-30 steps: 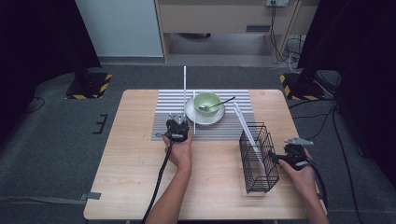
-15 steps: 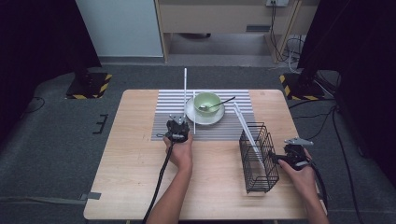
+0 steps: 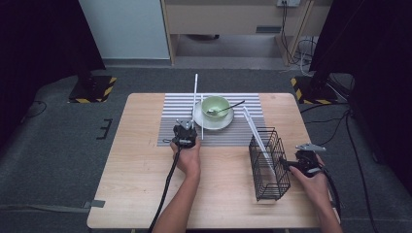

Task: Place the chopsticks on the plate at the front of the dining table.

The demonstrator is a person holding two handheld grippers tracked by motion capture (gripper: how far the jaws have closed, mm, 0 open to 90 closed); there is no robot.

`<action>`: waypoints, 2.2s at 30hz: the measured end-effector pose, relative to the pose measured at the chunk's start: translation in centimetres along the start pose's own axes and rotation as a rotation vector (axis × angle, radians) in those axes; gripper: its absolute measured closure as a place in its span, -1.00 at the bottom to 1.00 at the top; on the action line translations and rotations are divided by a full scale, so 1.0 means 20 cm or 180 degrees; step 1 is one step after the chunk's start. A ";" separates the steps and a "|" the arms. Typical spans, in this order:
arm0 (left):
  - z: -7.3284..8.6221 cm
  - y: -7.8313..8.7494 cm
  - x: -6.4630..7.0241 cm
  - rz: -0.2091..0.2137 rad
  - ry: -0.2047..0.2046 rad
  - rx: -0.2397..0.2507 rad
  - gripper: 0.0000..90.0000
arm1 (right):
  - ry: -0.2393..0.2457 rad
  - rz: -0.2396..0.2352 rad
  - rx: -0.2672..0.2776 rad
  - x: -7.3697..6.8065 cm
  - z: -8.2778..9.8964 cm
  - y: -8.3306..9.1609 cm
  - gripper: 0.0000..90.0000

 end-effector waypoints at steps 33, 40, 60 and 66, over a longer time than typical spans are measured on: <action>0.01 -0.04 -0.01 -0.0053 0.0057 -0.0090 0.91 | 0.0014 -0.0014 -0.0004 0.00 0.00 0.00 -0.69; 0.02 -0.05 0.00 -0.0047 0.0062 -0.0106 0.91 | 0.0015 -0.0014 -0.0004 0.00 0.00 0.00 -0.69; 0.06 -0.08 0.00 -0.0087 0.0043 -0.0231 0.91 | 0.0033 -0.0032 -0.0008 -0.01 0.00 0.00 -0.70; 0.08 -0.09 0.00 -0.0087 0.0061 -0.0265 0.91 | 0.0032 -0.0033 -0.0008 -0.01 0.00 0.00 -0.70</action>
Point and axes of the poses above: each handheld gripper's, and its own axes: y roughly backward along the jaws, z roughly out of its underside, x roughly to its right, the point moved 6 cm from there along -y, roughly forward along the jaws, and after that the axes turned 10 degrees about -y, right-handed, at the moved point
